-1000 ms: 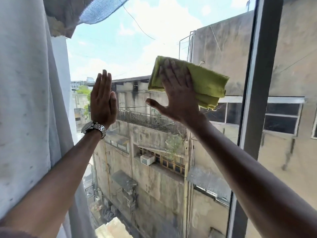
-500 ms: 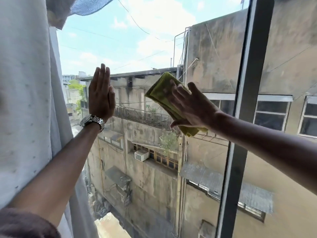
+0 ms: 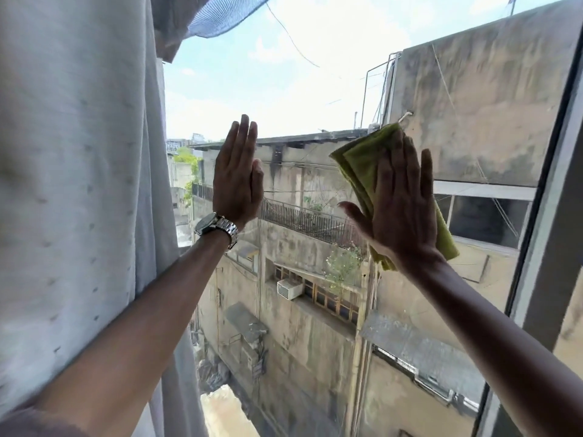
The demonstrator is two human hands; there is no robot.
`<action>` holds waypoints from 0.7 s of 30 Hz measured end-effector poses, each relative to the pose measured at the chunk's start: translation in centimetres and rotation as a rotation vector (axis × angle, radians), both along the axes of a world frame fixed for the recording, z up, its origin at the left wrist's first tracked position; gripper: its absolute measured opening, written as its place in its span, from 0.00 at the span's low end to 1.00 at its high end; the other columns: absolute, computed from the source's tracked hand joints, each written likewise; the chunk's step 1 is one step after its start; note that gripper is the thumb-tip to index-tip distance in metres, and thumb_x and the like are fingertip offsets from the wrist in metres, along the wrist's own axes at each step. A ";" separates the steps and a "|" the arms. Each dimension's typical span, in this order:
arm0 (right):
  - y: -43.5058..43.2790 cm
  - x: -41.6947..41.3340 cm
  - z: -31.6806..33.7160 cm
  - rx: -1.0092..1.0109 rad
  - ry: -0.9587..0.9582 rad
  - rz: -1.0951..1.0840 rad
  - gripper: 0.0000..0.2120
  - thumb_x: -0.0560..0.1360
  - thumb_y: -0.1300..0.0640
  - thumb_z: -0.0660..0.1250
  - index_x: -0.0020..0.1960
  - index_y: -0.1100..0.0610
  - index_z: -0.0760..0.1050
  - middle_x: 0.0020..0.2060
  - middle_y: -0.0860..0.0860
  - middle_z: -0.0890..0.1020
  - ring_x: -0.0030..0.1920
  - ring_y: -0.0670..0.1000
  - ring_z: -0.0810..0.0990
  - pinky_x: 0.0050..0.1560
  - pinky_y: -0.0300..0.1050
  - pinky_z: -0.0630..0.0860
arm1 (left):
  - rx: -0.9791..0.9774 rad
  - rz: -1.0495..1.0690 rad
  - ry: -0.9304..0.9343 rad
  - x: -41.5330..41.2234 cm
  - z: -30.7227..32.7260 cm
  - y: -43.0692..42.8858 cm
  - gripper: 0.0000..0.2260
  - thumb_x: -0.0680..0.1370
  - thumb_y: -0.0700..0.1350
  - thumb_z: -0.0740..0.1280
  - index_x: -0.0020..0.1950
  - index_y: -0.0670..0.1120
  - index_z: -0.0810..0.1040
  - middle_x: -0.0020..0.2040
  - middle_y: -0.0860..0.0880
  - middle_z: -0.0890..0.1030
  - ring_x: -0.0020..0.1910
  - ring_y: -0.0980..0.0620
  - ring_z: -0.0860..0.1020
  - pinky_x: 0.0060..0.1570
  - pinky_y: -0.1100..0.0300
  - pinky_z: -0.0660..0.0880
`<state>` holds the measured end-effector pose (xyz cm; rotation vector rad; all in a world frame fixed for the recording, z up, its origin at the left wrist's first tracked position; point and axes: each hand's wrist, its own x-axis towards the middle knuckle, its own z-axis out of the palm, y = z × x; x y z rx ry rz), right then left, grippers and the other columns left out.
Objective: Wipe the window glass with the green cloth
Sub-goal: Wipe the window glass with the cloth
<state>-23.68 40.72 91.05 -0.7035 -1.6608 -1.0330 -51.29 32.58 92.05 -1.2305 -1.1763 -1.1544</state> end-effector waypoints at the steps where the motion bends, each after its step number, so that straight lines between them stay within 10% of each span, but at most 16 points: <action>1: 0.0 -0.4 0.6 0.002 0.042 0.021 0.49 0.79 0.27 0.47 0.78 0.69 0.56 0.78 0.68 0.58 0.80 0.64 0.56 0.81 0.63 0.48 | 0.002 -0.003 -0.001 0.1 -0.1 -0.1 0.25 0.84 0.44 0.51 0.81 0.38 0.60 0.82 0.39 0.61 0.83 0.42 0.58 0.83 0.54 0.54; 8: -1.6 -5.0 8.0 -0.012 0.215 0.124 0.50 0.76 0.25 0.40 0.80 0.65 0.54 0.79 0.65 0.58 0.80 0.62 0.56 0.80 0.63 0.53 | -0.010 -0.004 -0.024 0.7 -0.1 -0.2 0.25 0.84 0.45 0.50 0.80 0.37 0.61 0.82 0.37 0.62 0.83 0.41 0.59 0.83 0.51 0.56; 21: -4.0 -11.4 7.1 0.001 -0.062 0.200 0.47 0.78 0.28 0.40 0.81 0.63 0.52 0.81 0.61 0.56 0.81 0.60 0.53 0.81 0.58 0.49 | 0.129 0.083 -0.194 0.5 -0.4 0.2 0.24 0.84 0.43 0.50 0.80 0.38 0.60 0.82 0.39 0.61 0.83 0.43 0.59 0.84 0.49 0.55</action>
